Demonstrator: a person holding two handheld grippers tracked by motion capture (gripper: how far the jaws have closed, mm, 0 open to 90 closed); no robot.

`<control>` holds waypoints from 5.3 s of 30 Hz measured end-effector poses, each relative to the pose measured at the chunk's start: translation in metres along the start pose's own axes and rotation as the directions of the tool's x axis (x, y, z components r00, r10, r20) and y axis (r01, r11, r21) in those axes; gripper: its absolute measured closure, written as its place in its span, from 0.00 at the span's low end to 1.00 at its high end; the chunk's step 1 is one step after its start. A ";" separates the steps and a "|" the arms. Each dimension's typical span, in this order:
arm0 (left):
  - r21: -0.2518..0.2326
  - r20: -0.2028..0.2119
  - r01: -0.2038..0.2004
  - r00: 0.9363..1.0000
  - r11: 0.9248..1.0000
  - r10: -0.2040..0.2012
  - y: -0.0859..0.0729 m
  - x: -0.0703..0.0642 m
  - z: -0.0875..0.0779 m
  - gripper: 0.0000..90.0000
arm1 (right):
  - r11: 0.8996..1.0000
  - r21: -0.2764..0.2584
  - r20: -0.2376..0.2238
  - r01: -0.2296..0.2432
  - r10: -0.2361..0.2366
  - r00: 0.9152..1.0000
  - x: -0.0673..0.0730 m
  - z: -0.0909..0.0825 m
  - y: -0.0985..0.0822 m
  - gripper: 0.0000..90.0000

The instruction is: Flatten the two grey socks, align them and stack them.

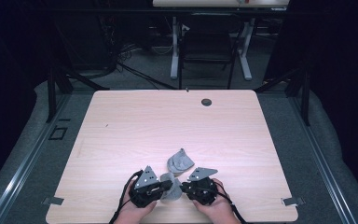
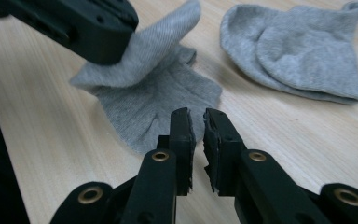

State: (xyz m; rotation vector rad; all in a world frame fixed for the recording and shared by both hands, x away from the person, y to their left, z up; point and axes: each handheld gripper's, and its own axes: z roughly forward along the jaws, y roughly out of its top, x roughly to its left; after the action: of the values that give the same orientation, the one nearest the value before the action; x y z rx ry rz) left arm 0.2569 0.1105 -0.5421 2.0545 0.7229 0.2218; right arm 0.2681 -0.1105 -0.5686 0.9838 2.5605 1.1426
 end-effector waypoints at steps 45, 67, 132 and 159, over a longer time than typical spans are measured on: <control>0.095 -0.087 0.102 0.992 0.990 -0.094 -0.027 0.028 -0.024 0.96 | 0.998 0.067 0.027 0.010 -0.012 1.000 -0.005 0.000 -0.006 0.99; 0.140 -0.106 0.091 0.991 0.986 -0.077 -0.036 0.039 -0.004 0.87 | 0.998 0.067 0.041 0.011 -0.014 0.999 -0.006 -0.002 -0.007 0.97; 0.065 -0.124 0.139 0.984 0.988 -0.130 -0.031 0.043 -0.022 0.70 | 0.998 0.036 0.137 -0.041 0.036 0.990 -0.036 0.034 0.061 0.81; 0.067 -0.128 0.134 0.984 0.989 -0.125 -0.032 0.045 -0.020 0.70 | 0.994 0.100 0.220 -0.042 0.019 0.975 -0.031 0.059 0.065 0.96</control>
State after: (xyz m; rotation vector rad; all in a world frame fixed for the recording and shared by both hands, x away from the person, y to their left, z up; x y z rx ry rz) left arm 0.2718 0.1631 -0.5622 2.0692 0.9512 0.2524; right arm 0.3479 -0.0626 -0.5665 1.1088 2.4558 0.8603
